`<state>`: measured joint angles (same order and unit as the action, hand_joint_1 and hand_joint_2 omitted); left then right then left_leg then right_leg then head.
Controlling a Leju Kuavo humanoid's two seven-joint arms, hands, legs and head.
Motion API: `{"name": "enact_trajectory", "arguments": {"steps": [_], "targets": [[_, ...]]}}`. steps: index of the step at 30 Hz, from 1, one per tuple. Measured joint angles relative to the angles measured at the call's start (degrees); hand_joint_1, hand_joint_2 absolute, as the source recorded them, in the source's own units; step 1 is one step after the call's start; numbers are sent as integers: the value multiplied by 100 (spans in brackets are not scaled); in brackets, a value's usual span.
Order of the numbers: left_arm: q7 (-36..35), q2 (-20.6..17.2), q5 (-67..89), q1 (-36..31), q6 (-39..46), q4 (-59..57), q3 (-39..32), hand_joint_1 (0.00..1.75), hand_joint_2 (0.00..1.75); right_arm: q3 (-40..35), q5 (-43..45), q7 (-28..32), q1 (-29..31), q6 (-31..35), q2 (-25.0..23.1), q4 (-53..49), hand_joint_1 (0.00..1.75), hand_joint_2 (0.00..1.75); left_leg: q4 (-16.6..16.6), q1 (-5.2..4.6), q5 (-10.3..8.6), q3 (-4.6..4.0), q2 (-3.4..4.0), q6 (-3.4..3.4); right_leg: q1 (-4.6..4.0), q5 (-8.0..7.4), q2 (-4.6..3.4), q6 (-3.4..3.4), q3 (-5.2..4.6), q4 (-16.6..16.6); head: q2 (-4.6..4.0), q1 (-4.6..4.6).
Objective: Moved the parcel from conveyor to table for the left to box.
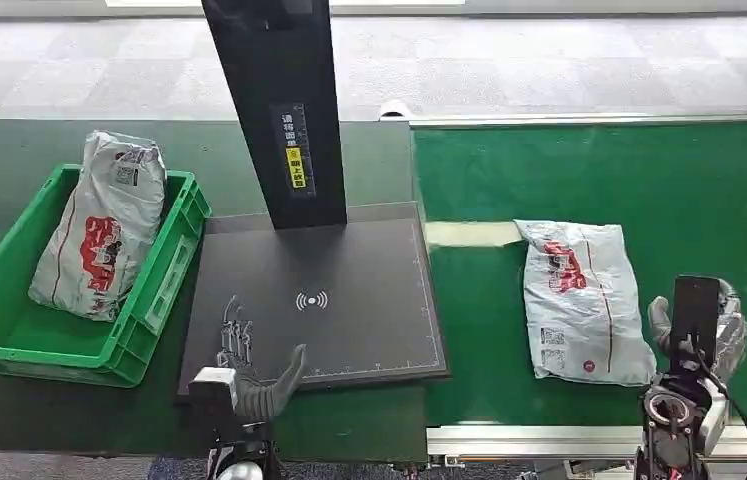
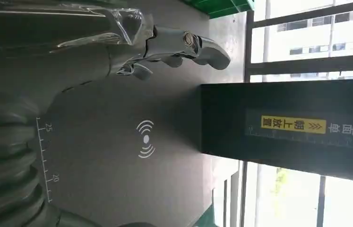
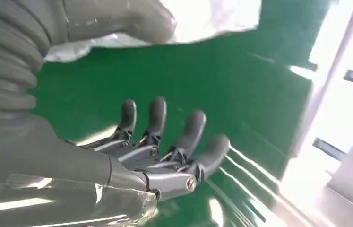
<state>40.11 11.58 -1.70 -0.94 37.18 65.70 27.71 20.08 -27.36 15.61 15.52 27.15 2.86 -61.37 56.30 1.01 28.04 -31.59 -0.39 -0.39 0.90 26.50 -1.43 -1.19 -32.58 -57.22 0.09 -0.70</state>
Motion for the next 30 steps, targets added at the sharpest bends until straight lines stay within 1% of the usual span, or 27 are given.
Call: {"name": "enact_trajectory", "arguments": {"steps": [3, 5, 8, 13, 15, 17, 18, 20, 21, 23, 25, 27, 30], "targets": [[0, 7, 9, -13, -33, -48, 2, 0, 175, -107, 48, 319, -477, 299, -79, -1078, 0, 175, 0, 0, 0, -8, -18, 0, 0, 6, 17, -3, -3, 0, 0, 0], [0, 7, 20, -19, -52, -70, 2, 0, 175, -159, 46, 341, -756, 369, -138, -1783, 0, 175, 0, 0, 1, -11, -18, 0, 0, 8, 20, -1, -4, 0, 0, 0], [0, 9, 35, -22, -63, -76, 2, 0, 175, -201, 46, 341, -997, 376, -188, -2377, 0, 175, 0, 0, 1, -10, -17, -1, 0, 10, 20, 1, -3, 1, 0, 0], [0, 11, 42, -30, -68, -103, 2, 0, 175, -229, 46, 343, -1167, 376, -256, -2883, 0, 175, 0, 0, 1, -9, -18, 0, 0, 9, 20, 1, -1, 1, 0, 0], [0, 11, 44, -33, -94, -111, 4, 0, 175, -240, 68, 428, -1226, 404, -273, -3004, 0, 175, 0, 0, 1, -7, -18, 0, 0, 9, 20, 1, -2, 1, 0, 0], [0, 11, 55, -35, -124, -120, 4, 0, 175, -258, 53, 415, -1371, 400, -297, -3270, 0, 175, 0, 0, 1, -10, -26, -1, 0, 10, 27, 1, -2, 1, 0, 0], [0, 11, 59, -36, -135, -122, 5, 0, 175, -262, -6, 291, -1424, 335, -306, -3394, 0, 175, 0, 0, 1, -10, -26, -1, 0, 10, 28, 1, -2, 1, 0, -2], [0, 11, 63, -39, -171, -129, 4, 0, 175, -256, -156, -150, -1463, 78, -301, -3476, 0, 175, 0, 0, 2, -9, -17, -1, 0, 10, 24, 2, -4, 1, 0, -2], [0, 22, 77, -38, -192, -131, 2, 0, 175, -234, -175, -421, -1461, -126, -275, -3458, 0, 175, 0, 0, 2, -10, -16, -1, 0, 10, 23, 2, -4, 1, 0, 0], [0, 28, 112, -39, -238, -131, 2, 0, 175, -173, -149, -754, -1389, -578, -193, -3202, 0, 175, 0, 0, 2, -11, -20, -1, 0, 11, 26, 2, -2, 1, 0, 0], [0, 31, 129, -47, -297, -135, 2, 0, 175, -74, -83, -899, -1160, -1033, -70, -2623, 0, 175, 0, -3, 1, -10, -19, 0, 2, 10, 25, 1, 1, 2, 0, 0], [0, 37, 138, -66, -345, -160, 2, 0, 175, -6, -70, -839, -895, -1400, 70, -1874, 0, 175, 0, -6, -2, -8, -20, 4, 5, 7, 26, -1, 5, 2, 0, 0], [0, 46, 149, -107, -407, -208, 7, 0, 175, 5, -175, -426, -394, -1951, 317, -471, 0, 175, 4, -6, -7, -2, -22, 8, 6, 3, 26, -4, 6, 2, 0, 0]]}}
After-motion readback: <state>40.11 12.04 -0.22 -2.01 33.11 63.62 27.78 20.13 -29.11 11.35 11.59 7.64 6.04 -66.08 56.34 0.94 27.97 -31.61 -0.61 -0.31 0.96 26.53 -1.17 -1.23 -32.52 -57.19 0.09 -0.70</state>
